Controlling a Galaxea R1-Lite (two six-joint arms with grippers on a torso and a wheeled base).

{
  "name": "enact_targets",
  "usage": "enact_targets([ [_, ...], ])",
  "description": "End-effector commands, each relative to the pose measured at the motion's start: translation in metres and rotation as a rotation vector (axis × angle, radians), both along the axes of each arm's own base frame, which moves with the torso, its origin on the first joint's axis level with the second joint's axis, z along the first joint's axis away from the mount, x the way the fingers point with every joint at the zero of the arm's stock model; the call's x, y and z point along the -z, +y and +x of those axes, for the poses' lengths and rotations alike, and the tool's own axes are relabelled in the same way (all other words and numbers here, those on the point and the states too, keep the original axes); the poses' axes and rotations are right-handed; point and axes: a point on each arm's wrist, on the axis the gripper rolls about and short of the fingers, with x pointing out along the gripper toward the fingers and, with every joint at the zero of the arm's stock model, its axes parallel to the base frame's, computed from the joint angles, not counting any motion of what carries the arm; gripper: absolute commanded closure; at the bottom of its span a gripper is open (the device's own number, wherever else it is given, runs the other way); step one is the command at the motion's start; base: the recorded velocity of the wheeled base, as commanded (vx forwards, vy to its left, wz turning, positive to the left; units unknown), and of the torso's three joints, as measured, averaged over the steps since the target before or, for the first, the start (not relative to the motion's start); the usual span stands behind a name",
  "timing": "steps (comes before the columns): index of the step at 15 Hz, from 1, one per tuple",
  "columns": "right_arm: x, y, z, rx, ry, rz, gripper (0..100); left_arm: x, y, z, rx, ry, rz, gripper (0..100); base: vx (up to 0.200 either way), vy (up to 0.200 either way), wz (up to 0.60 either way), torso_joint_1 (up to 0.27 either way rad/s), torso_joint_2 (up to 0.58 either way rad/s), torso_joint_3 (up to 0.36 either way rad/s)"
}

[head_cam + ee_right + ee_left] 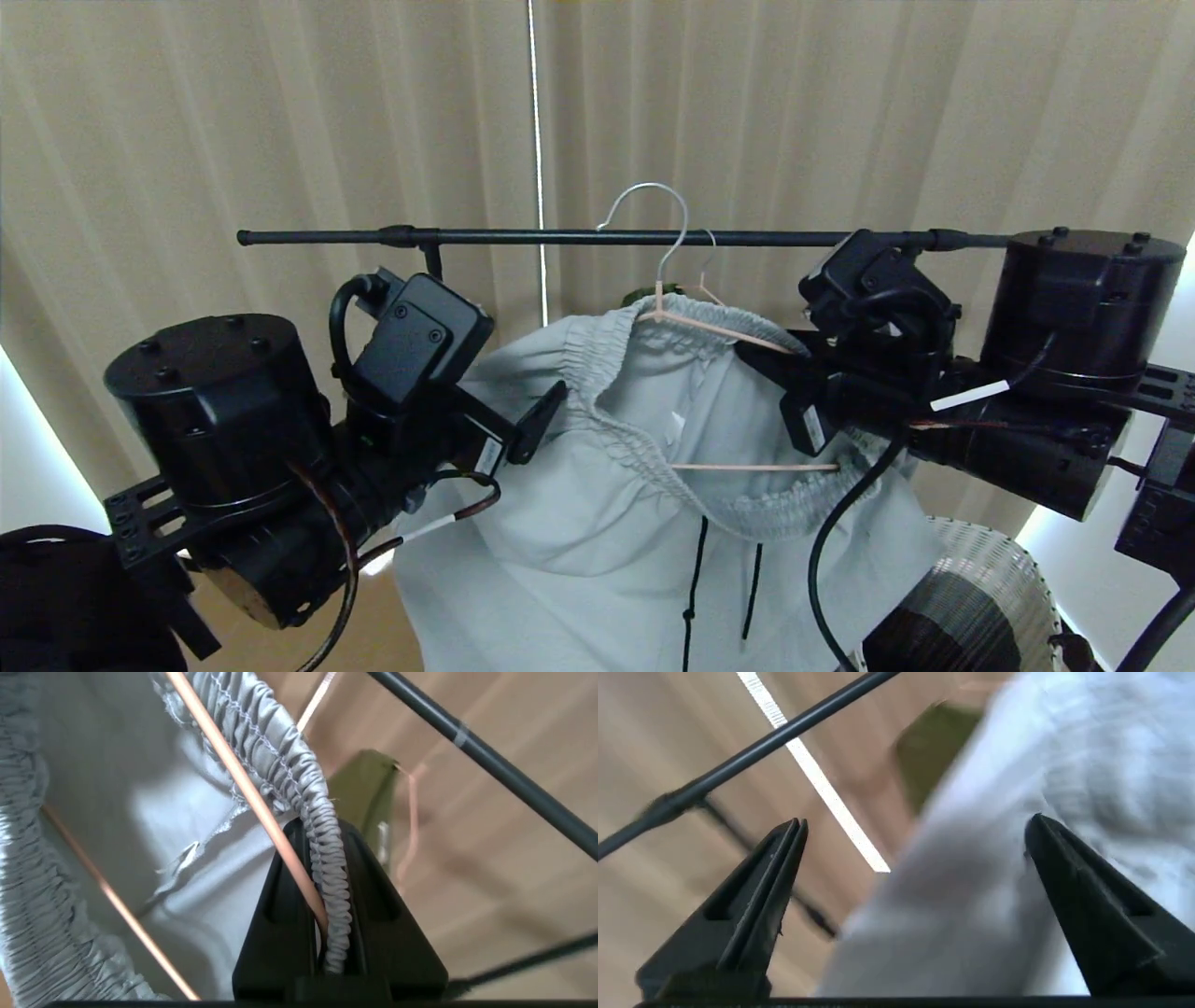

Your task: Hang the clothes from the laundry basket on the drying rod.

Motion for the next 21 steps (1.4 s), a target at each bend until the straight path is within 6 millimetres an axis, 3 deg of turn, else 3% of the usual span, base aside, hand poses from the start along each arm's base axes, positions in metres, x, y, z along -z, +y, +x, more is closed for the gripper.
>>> enact_targets([
  [1, -0.006, -0.009, -0.004, 0.019, -0.017, 0.011, 100, -0.005, 0.005, -0.006, 0.020, -0.009, -0.021, 0, 0.000, 0.000, 0.00, 0.000, 0.00, 0.000],
  [8, -0.013, -0.049, -0.006, 0.146, -0.042, 0.027, 100, 0.002, 0.040, -0.041, 0.026, 0.028, -0.063, 0, 0.000, 0.000, 0.00, 0.000, 0.00, 0.000],
  [11, -0.025, -0.059, -0.012, 0.168, -0.081, 0.056, 100, 0.024, 0.065, -0.047, -0.056, 0.088, -0.020, 0, 0.000, 0.000, 0.00, 0.000, 0.00, 0.000],
  [12, -0.030, -0.061, -0.017, 0.164, -0.095, 0.071, 100, 0.040, 0.072, -0.054, -0.070, 0.143, 0.017, 0, 0.000, 0.000, 0.00, 0.000, 0.00, 0.000],
  [15, -0.039, -0.063, -0.022, 0.157, -0.121, 0.098, 100, 0.059, 0.077, -0.062, -0.070, 0.215, 0.067, 0, 0.000, 0.000, 0.00, 0.000, 0.00, 0.000],
  [21, -0.056, -0.064, -0.034, 0.058, -0.153, 0.175, 100, 0.072, 0.069, -0.043, -0.063, 0.281, 0.097, 0, 0.000, 0.000, 0.00, 0.000, 0.00, 0.000],
])
